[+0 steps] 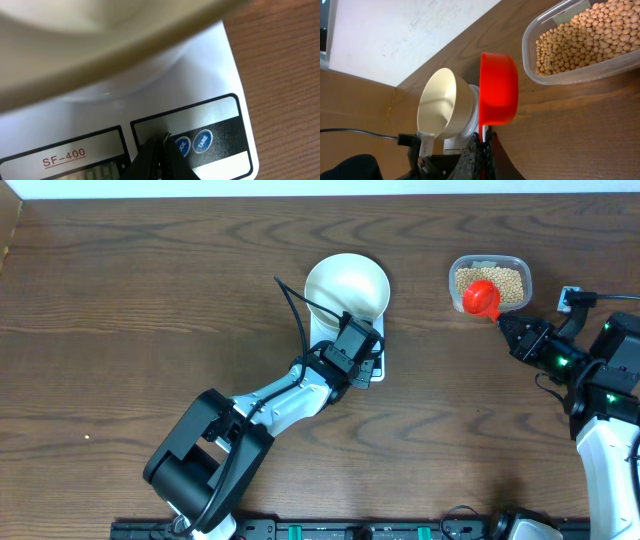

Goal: Scoop item into bowl and weigh 50g on scale

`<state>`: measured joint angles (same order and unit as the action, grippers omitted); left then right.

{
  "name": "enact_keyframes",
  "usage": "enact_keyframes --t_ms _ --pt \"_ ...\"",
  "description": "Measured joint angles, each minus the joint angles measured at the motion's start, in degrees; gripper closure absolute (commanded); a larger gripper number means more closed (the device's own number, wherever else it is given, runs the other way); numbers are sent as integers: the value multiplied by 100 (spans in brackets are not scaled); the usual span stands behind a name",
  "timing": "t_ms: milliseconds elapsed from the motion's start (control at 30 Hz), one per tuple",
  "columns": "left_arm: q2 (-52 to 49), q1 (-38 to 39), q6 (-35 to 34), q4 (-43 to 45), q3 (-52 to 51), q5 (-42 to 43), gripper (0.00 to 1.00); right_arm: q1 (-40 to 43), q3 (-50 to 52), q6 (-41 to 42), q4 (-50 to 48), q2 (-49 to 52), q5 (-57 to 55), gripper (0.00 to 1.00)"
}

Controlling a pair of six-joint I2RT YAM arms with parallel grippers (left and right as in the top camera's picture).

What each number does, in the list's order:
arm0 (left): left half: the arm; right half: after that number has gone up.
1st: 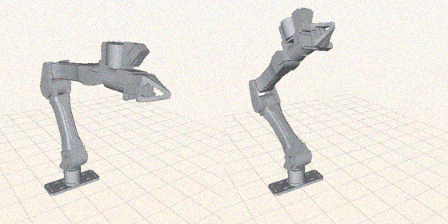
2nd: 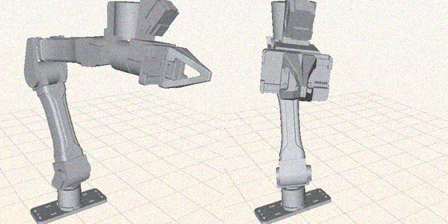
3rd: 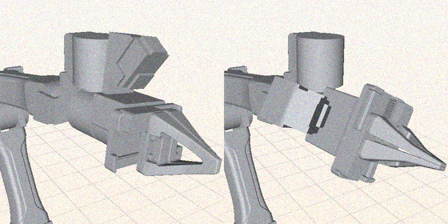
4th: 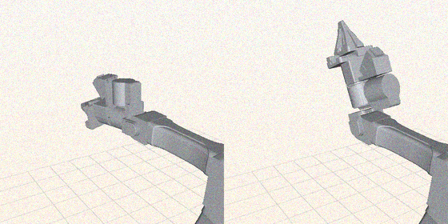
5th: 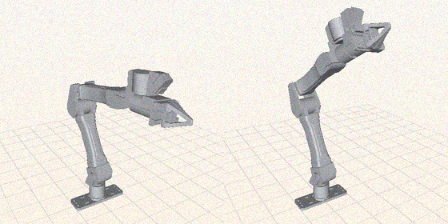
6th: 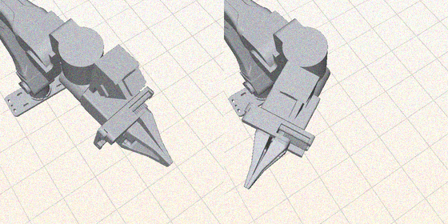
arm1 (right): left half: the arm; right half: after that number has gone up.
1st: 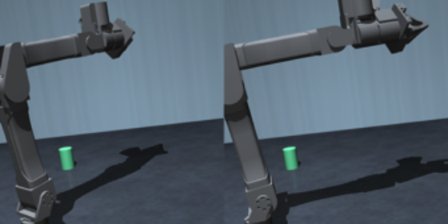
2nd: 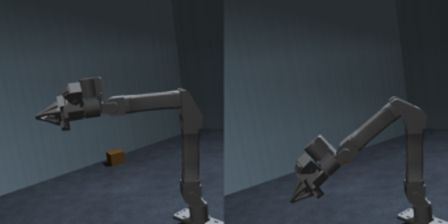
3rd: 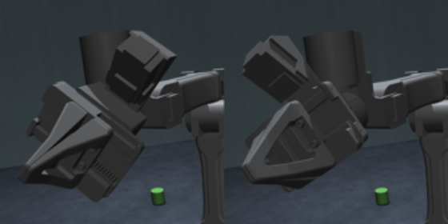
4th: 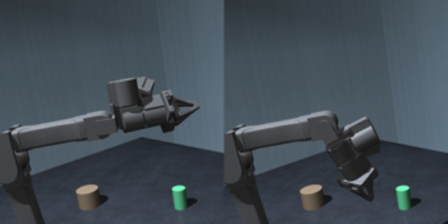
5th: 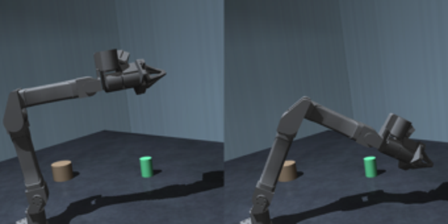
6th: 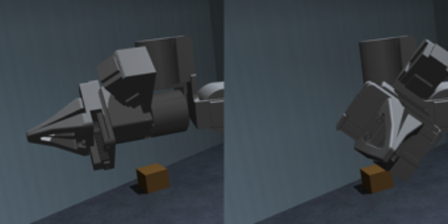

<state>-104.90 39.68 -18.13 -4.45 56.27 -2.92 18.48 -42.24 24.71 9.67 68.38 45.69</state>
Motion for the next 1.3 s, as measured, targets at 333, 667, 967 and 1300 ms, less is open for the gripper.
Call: enact_keyframes --t_ms 333,667,967,1300 --pt "50 15 0 -267 44 -20 93 0 0 0 0 0 -2 99" --pt "2048 -219 2 -1309 50 -22 93 0 0 0 4 0 0 99" --pt "3012 -1432 0 -1631 76 -24 92 0 0 50 -326 0 -109 99" --pt "2811 -3014 2 -678 74 -44 92 94 -24 789 -1115 0 -844 99"
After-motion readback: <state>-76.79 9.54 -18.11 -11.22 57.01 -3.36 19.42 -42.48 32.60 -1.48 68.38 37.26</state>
